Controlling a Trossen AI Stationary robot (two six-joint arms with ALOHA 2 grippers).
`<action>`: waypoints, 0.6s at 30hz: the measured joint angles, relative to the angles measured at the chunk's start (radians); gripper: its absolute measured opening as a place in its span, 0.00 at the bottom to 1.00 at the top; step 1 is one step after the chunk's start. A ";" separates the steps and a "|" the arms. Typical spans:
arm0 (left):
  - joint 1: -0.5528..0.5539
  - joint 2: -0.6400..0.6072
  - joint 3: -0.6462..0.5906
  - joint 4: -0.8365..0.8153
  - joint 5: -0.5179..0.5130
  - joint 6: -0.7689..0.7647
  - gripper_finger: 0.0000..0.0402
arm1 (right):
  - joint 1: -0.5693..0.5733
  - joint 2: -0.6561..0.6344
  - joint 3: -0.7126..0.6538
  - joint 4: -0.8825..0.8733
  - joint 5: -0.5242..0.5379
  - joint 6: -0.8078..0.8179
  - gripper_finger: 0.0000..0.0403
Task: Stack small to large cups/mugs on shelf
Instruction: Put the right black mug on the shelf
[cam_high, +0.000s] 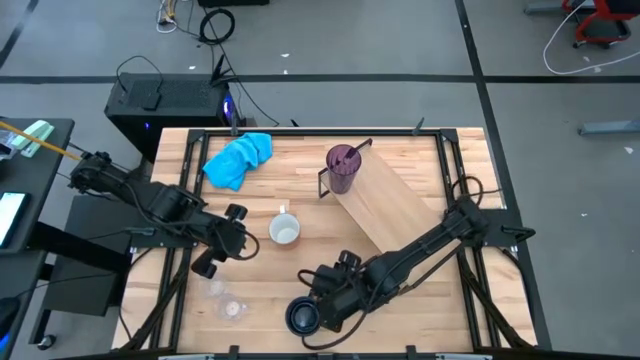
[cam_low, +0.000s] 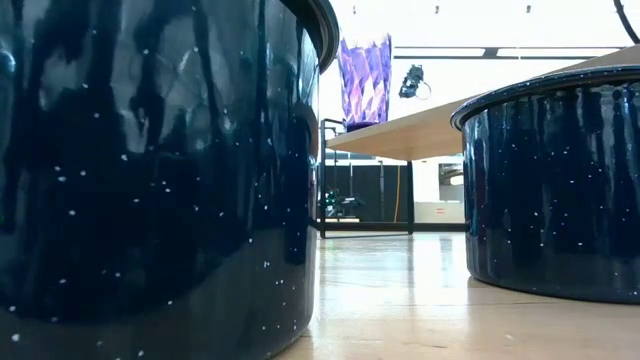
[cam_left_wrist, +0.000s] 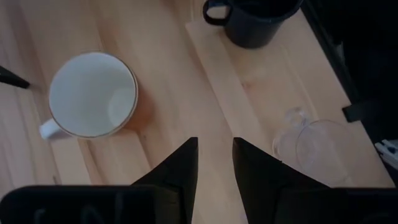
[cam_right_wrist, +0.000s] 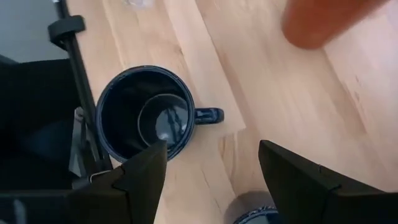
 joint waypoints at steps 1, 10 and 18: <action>-0.001 0.000 0.007 -0.001 0.000 0.001 0.27 | 0.002 0.007 0.010 -0.013 0.000 0.017 0.65; -0.001 0.000 0.016 -0.003 0.000 0.001 0.27 | 0.005 0.013 -0.012 -0.165 -0.042 0.277 0.65; -0.001 0.000 0.016 -0.002 0.000 -0.011 0.27 | 0.005 0.070 -0.012 -0.169 -0.102 0.310 0.65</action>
